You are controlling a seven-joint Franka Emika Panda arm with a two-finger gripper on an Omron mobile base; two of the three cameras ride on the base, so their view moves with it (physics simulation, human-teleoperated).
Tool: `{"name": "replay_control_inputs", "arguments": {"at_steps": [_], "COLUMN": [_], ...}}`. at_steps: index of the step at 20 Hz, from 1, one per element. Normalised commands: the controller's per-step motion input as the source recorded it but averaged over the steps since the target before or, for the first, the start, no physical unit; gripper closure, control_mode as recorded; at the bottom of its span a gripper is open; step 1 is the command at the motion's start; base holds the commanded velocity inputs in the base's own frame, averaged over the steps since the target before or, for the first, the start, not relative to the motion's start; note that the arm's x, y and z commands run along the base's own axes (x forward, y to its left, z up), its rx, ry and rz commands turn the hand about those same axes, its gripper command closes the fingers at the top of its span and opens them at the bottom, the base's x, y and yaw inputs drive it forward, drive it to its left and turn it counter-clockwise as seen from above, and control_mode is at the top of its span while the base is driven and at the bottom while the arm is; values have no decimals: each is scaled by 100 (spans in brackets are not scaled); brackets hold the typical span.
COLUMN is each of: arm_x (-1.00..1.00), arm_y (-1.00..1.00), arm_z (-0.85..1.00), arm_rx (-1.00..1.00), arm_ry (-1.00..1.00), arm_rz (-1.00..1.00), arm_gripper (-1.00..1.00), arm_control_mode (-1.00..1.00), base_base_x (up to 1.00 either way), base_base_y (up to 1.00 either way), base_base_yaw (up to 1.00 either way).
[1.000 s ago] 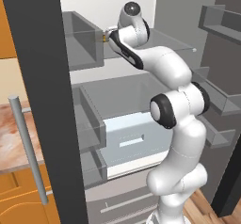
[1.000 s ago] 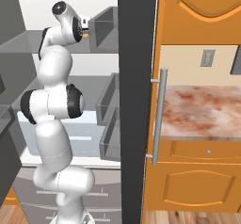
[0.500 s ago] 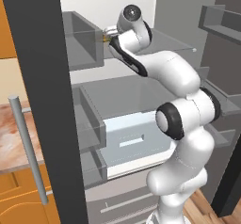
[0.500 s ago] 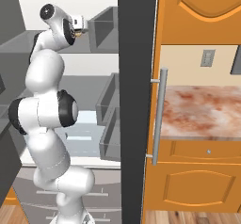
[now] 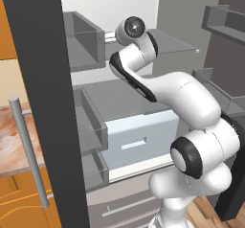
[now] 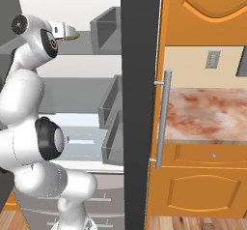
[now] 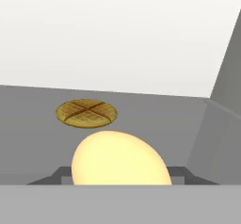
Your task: Pick the egg and butter from the fridge and place them by the bowl for mixing.
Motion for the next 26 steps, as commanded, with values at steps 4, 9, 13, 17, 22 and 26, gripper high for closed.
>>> {"name": "replay_control_inputs", "arguments": {"at_steps": [4,9,13,17,22,26], "arm_x": [-100,-100,-100,-100,-99,-56], "arm_y": [31,32,31,1,-17,-72], "arm_z": [55,-12,-93,-100,-93,-37], "arm_rx": [8,1,-6,0,0,4], "arm_ry": [5,13,18,25,29,-2], "arm_rz": [0,0,0,0,0,4], "arm_gripper": [100,100,100,100,100,100], "arm_control_mode": [-100,-100,-100,-100,-100,-100], "base_base_x": [0,0,0,0,0,0], "base_base_y": [0,0,0,0,0,0], "base_base_yaw": [0,0,0,0,0,0]}}
